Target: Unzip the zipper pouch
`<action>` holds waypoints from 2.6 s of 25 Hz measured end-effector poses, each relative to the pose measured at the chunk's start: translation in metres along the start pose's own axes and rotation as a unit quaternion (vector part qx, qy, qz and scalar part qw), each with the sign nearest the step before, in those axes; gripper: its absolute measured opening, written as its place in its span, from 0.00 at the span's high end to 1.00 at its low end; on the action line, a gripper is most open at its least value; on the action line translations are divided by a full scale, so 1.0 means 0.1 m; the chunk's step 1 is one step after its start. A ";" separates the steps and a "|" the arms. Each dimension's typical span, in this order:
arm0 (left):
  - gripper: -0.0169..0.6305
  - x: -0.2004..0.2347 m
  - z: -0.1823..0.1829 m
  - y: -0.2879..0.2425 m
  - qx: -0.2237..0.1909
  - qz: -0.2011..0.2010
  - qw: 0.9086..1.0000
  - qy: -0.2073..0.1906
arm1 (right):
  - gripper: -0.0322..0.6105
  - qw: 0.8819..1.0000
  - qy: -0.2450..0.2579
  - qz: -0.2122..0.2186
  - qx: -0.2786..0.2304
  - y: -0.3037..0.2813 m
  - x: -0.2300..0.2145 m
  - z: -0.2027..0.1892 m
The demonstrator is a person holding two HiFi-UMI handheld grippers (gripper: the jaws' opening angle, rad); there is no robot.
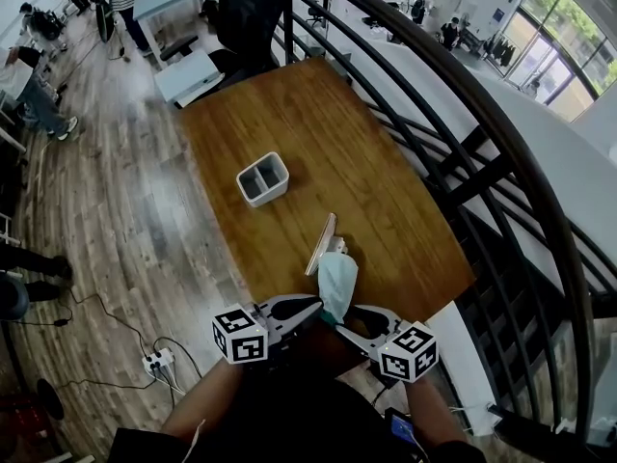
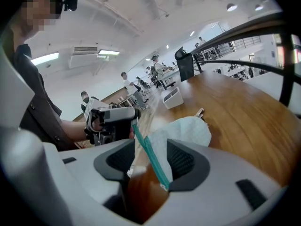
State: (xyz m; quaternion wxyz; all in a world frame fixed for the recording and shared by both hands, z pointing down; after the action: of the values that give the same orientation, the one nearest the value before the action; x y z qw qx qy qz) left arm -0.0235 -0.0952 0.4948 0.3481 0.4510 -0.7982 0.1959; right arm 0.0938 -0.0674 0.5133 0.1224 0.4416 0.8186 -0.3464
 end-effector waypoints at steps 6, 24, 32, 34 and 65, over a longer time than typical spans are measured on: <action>0.93 0.00 0.24 -0.09 -0.048 -0.018 0.998 0.034 | 0.50 0.995 0.091 -0.025 0.011 0.15 -0.02 -0.17; 0.93 0.03 0.72 -0.12 -0.161 -0.012 0.981 0.111 | 0.51 0.968 0.242 -0.069 0.028 -0.27 -0.15 -0.68; 0.93 0.04 0.85 -0.03 -0.178 -0.007 0.979 0.102 | 0.79 0.959 0.273 -0.071 -0.032 -0.31 -0.01 -0.40; 0.93 0.09 0.88 0.02 -0.183 0.002 0.978 0.099 | 0.91 0.961 0.261 -0.075 -0.045 -0.26 -0.03 -0.36; 0.93 0.64 0.73 0.49 -0.155 0.138 0.972 0.107 | 0.65 0.980 0.188 -0.012 -0.063 -0.03 -0.22 -0.09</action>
State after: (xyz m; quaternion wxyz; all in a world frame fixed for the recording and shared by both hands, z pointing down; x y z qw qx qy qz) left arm -0.1157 -0.1531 0.4922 0.4667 0.2537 -0.8315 0.1625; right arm 0.1046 -0.0763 0.5328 -0.0106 0.4800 0.8526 -0.2064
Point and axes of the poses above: the fingertips, and each gripper's own axes: y backward along the fingers, x to its left, z out of its top, the point moved 4 cm from there along y, backward along the fingers, and after that the axes turned 7 degrees about -x, right-handed, at the moved point
